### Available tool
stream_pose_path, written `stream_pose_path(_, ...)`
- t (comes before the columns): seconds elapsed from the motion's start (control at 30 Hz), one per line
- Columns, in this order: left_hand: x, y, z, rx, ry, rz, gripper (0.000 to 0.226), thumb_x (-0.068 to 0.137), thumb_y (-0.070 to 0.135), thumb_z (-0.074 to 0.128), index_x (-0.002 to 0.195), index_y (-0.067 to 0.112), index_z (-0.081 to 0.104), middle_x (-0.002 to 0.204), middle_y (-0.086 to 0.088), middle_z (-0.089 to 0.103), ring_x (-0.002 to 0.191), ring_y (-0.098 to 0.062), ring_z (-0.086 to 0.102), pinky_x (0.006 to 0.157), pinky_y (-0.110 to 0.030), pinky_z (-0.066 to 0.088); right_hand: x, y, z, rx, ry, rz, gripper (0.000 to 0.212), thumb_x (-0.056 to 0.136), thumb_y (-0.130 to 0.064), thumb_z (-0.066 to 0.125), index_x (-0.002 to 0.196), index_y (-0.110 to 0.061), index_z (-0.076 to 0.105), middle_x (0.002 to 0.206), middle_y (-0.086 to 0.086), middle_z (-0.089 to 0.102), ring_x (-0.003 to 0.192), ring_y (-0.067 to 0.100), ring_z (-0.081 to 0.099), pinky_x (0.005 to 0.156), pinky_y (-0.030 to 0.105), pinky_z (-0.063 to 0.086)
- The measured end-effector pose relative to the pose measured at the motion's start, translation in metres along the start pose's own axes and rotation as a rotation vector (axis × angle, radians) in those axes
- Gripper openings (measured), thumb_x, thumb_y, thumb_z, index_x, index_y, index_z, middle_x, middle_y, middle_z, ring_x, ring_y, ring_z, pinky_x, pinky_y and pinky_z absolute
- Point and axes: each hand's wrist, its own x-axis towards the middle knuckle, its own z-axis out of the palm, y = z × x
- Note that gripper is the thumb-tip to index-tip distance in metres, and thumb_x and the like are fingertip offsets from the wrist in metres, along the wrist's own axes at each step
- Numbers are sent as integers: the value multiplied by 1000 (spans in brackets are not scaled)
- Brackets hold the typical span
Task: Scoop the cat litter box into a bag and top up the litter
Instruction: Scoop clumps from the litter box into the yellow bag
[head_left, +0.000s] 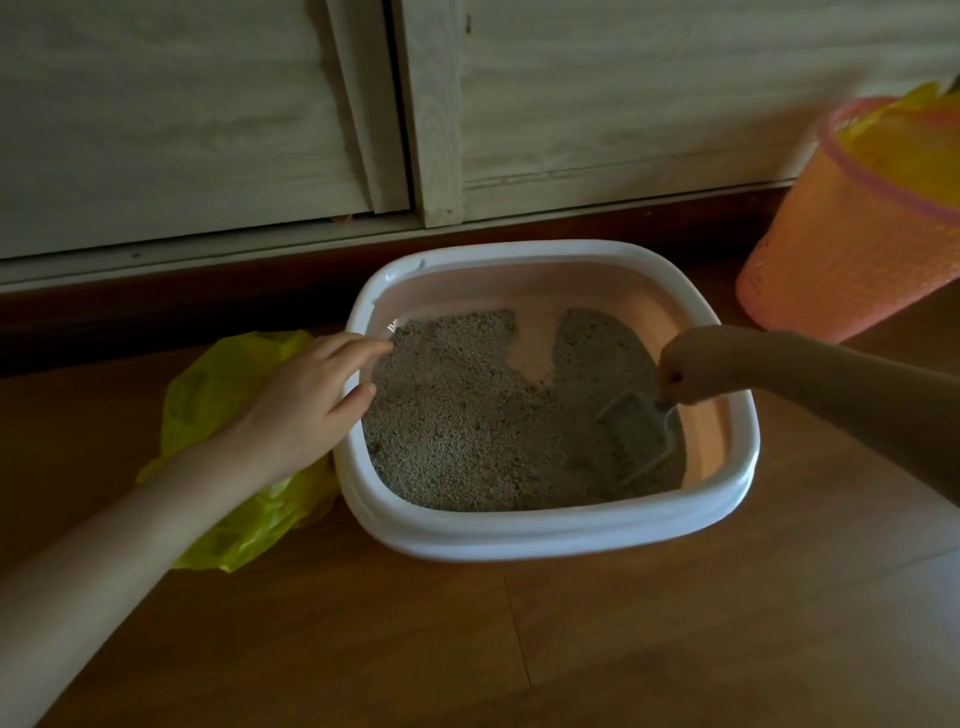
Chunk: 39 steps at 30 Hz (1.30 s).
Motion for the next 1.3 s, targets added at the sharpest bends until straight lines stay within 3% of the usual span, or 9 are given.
stream_pose_path(0.1, 1, -1, 0, 1, 7, -3, 41, 93, 12, 54, 133, 14, 50, 133, 0, 50, 123, -17, 44, 94, -24, 31, 8, -25, 20, 134, 8, -83, 31, 90, -47, 56, 69, -24, 61, 64, -9, 57, 57, 5, 50, 56, 18, 40)
stream_pose_path(0.2, 2, -3, 1, -6, 2, -11, 40, 93, 15, 52, 134, 17, 49, 133, 2, 49, 123, -16, 43, 93, -24, 32, 19, -45, 34, 242, 15, -111, 26, 92, -44, 53, 84, -23, 66, 77, -5, 64, 68, 10, 59, 71, 27, 51)
stream_pose_path(0.33, 2, -7, 4, 0, -10, -7, 41, 94, 20, 50, 135, 19, 47, 135, 4, 48, 125, -15, 42, 96, -25, 33, 29, -68, 40, 313, 2, -137, 28, 94, -42, 51, 83, -21, 65, 80, -2, 65, 71, 12, 59, 75, 33, 52)
stream_pose_path(0.5, 2, -9, 1, -3, -1, -10, 44, 89, 27, 44, 131, 16, 51, 131, 2, 51, 121, -15, 45, 94, -24, 34, 41, -98, 46, 452, 1, -187, 29, 95, -39, 51, 81, -21, 68, 68, -9, 59, 60, 6, 53, 62, 24, 43)
stream_pose_path(0.67, 1, -16, -4, -10, 1, -9, 44, 87, 25, 45, 129, 13, 53, 126, -1, 54, 118, -17, 48, 94, -21, 33, 48, -122, 57, 570, 18, -159, 34, 95, -40, 49, 88, -15, 70, 80, 6, 66, 65, 14, 54, 61, 28, 42)
stream_pose_path(0.77, -1, -19, -7, -7, 17, -10, 42, 87, 23, 48, 128, 14, 54, 124, -1, 54, 115, -15, 48, 91, -20, 34, 44, -141, 65, 634, 60, -140, 34, 97, -38, 47, 89, -13, 68, 72, 2, 59, 60, 12, 49, 54, 26, 38)
stream_pose_path(0.93, -3, -24, -11, 8, 41, -11, 37, 90, 15, 54, 127, 12, 55, 124, -2, 55, 114, -15, 48, 87, -14, 29, 51, -163, 60, 718, 119, -93, 37, 98, -36, 47, 70, -15, 58, 61, 0, 51, 53, 13, 45, 49, 26, 34)
stream_pose_path(1.13, -6, -23, -16, 20, 38, -11, 36, 93, 14, 54, 129, 14, 53, 125, 0, 53, 115, -14, 47, 90, -20, 33, 70, -166, 22, 513, 126, -78, 37, 98, -42, 42, 82, -18, 65, 65, -1, 56, 57, 14, 50, 54, 26, 42)
stream_pose_path(1.3, -9, -28, -19, 31, 29, -18, 36, 93, 15, 54, 128, 14, 54, 126, 1, 53, 117, -14, 47, 93, -20, 33, 94, -177, 1, 247, 125, -86, 27, 101, -36, 37, 89, -22, 56, 73, -4, 53, 77, 19, 56, 71, 31, 49)
